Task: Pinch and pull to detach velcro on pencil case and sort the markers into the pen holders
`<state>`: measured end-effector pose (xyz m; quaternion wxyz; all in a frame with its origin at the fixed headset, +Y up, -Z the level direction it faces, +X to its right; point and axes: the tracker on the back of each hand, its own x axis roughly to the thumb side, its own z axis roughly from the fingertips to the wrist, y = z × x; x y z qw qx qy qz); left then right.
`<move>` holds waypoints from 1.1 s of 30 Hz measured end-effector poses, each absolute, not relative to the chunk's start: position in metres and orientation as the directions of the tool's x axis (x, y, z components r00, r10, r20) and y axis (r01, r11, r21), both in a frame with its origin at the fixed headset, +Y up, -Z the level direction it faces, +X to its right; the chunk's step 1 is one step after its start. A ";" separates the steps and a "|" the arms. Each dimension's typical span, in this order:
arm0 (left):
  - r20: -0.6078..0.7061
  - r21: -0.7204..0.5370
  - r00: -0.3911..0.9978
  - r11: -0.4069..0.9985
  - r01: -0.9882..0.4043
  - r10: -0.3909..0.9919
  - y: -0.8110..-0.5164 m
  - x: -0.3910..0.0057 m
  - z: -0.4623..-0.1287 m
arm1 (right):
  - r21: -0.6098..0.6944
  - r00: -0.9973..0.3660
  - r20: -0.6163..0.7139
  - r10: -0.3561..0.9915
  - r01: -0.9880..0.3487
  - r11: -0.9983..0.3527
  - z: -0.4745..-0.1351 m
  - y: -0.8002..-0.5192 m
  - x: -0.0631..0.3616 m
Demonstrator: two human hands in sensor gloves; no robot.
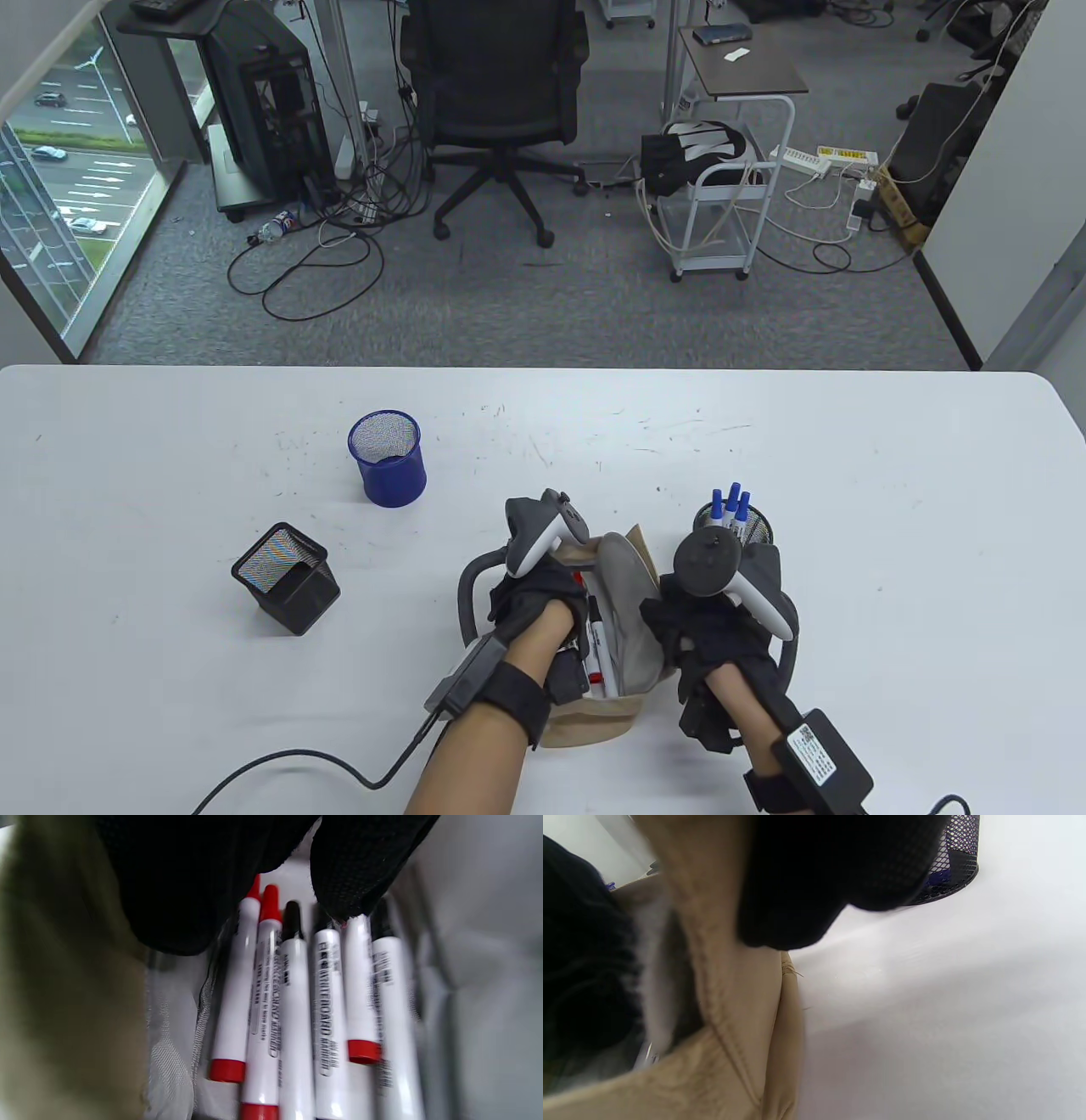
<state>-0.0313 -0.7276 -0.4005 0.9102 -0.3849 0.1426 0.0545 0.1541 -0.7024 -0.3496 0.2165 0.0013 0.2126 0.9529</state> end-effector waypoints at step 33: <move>-0.308 0.048 0.748 0.795 -0.605 0.588 -0.579 -0.217 -0.389 | 0.403 -0.908 -0.085 0.411 -0.408 -0.819 -0.349 -0.705 0.150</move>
